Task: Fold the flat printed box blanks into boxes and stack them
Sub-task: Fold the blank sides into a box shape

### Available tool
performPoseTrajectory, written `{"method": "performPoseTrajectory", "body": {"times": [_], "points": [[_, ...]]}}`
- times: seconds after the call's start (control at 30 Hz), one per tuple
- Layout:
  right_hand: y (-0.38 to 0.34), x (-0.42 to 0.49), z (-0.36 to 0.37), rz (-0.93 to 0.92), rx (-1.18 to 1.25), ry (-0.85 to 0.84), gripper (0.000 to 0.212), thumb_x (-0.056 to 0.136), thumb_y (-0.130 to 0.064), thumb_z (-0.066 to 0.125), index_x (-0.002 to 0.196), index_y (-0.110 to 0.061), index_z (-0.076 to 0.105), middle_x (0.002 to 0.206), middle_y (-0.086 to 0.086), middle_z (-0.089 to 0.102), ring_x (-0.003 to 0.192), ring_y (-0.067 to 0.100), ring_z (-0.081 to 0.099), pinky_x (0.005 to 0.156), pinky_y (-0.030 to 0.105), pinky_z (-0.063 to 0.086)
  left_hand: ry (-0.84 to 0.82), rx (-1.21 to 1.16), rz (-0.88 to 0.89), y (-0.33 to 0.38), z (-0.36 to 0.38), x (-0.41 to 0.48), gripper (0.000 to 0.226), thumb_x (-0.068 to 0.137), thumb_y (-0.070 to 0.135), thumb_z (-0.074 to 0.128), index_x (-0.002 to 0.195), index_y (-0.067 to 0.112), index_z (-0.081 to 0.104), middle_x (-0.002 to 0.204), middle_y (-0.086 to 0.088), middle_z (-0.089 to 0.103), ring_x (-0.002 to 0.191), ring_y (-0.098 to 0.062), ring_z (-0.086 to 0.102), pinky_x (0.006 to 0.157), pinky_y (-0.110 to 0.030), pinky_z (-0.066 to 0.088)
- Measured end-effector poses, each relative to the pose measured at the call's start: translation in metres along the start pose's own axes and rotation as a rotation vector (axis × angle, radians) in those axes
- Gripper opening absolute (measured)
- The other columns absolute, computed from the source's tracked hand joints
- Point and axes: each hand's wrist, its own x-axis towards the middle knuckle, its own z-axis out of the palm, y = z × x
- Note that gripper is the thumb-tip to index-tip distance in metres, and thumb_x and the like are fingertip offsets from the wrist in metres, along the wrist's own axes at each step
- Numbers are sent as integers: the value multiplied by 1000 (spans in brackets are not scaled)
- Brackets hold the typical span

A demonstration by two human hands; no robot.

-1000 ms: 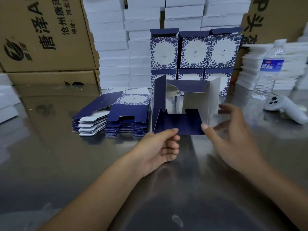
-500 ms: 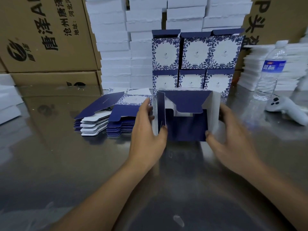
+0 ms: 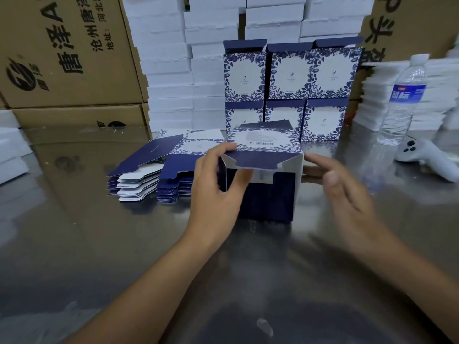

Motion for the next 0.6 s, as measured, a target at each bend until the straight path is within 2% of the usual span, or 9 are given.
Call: {"method": "performPoseTrajectory", "body": {"times": [0.07, 0.13, 0.2, 0.27, 0.37, 0.47, 0.6], "points": [[-2, 2, 0, 8, 53, 76, 55, 89, -62, 37, 107, -16, 60, 103, 4, 69, 98, 15, 65, 91, 29, 48, 7, -2, -4, 2, 0, 0, 33, 72, 66, 54, 100, 47, 55, 113, 11, 54, 99, -9, 56, 86, -40, 50], [-3, 2, -1, 29, 36, 105, 50, 87, -62, 43, 93, -16, 62, 92, 7, 68, 89, 16, 65, 85, 26, 49, 23, 18, 14, 3, 1, -1, 30, 72, 69, 50, 93, 48, 54, 108, 13, 54, 93, 0, 52, 79, -27, 44], [-1, 2, -2, 58, -23, 109, 29, 85, -49, 55, 84, -20, 59, 84, 1, 65, 81, 9, 61, 79, 20, 45, 25, 23, 13, 3, 2, -1, 27, 73, 69, 49, 91, 48, 54, 106, 12, 54, 91, -1, 53, 78, -24, 42], [1, 2, -3, 68, -78, 87, 16, 83, -38, 63, 79, -25, 56, 82, 0, 62, 81, 11, 59, 82, 25, 45, 23, 14, -2, 2, 3, -1, 27, 73, 69, 50, 90, 48, 54, 106, 10, 55, 90, -5, 55, 79, -28, 46], [3, 0, -1, 67, -127, 82, 27, 81, -44, 64, 74, -21, 52, 81, 3, 56, 81, 20, 56, 82, 37, 45, 18, 21, 9, 3, 4, -3, 26, 74, 67, 50, 91, 47, 54, 106, 11, 54, 89, 3, 52, 77, -20, 44], [4, 1, 0, 91, -186, 112, 34, 84, -43, 62, 68, -17, 47, 72, -5, 50, 72, 13, 50, 73, 30, 41, -3, 28, 41, 5, 5, -5, 22, 78, 63, 51, 92, 46, 55, 107, 8, 54, 89, 10, 49, 72, -5, 37], [2, 1, -1, 110, -292, 145, 41, 88, -49, 55, 63, -19, 40, 55, -6, 43, 54, 5, 37, 54, 27, 31, -22, 28, 55, 6, 7, -7, 14, 83, 55, 54, 93, 45, 53, 108, 3, 53, 90, 15, 47, 73, 1, 33]]}}
